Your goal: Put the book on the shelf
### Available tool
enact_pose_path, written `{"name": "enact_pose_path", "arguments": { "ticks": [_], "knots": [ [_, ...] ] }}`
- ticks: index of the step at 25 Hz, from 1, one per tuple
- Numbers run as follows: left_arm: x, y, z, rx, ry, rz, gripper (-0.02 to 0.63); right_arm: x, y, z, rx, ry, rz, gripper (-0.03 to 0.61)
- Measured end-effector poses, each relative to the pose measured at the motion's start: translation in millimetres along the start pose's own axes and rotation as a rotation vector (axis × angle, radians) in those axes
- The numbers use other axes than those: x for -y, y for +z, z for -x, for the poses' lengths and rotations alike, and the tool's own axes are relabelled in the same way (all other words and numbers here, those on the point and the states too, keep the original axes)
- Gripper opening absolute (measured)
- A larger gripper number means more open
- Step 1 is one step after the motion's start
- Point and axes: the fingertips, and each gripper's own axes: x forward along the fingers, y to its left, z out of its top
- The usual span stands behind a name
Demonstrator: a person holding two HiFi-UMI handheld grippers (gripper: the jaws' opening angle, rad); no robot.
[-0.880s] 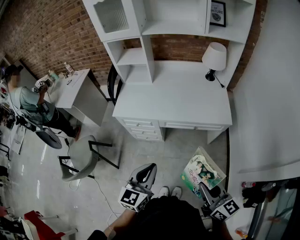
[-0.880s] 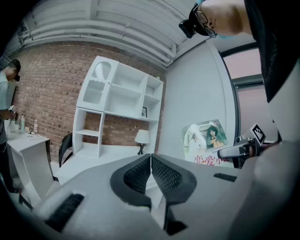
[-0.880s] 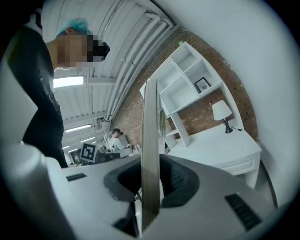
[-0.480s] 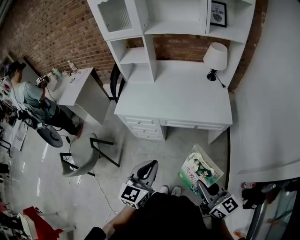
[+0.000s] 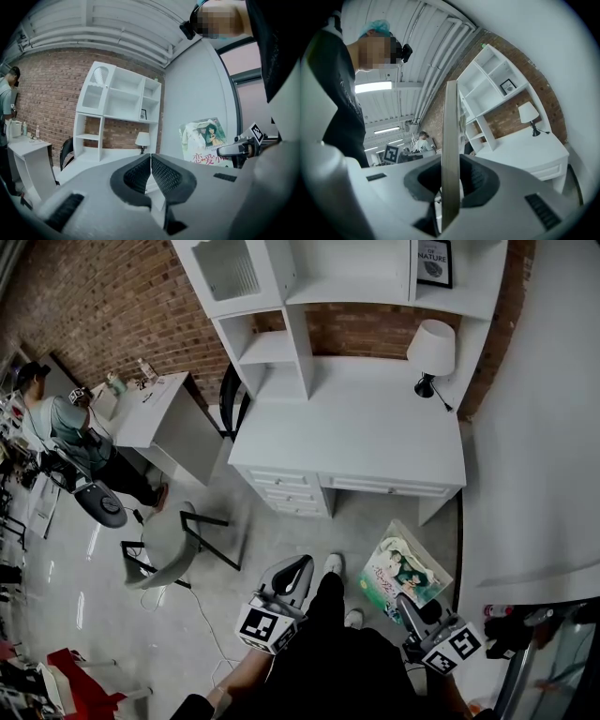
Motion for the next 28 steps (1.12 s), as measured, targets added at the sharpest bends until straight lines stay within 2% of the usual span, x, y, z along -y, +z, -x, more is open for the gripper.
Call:
{"name": "enact_pose_path", "arguments": {
  "ticks": [8,14,24,28],
  "knots": [
    [-21.8,4.9,-31.1,-0.004,0.010,0.033,0.020,26.0,12.9,-21.7,0.032,-0.010,-0.012,0.078],
    [-40.6,4.4,-60.6,0.012,-0.014,0.013,0.020,43.1,21.0,-48.0,0.021,-0.012,-0.030,0.078],
    [-89.8,22.9,-116.0,0.010,-0.021,0.041,0.020,82.9,45.6,-111.8,0.029,-0.031,-0.073,0.078],
    [-112.3,27.9,-132.8,0.012,-0.031,0.028,0.020,90.5,57.2,-138.8,0.033,-0.025,-0.079,0.078]
  ]
}}
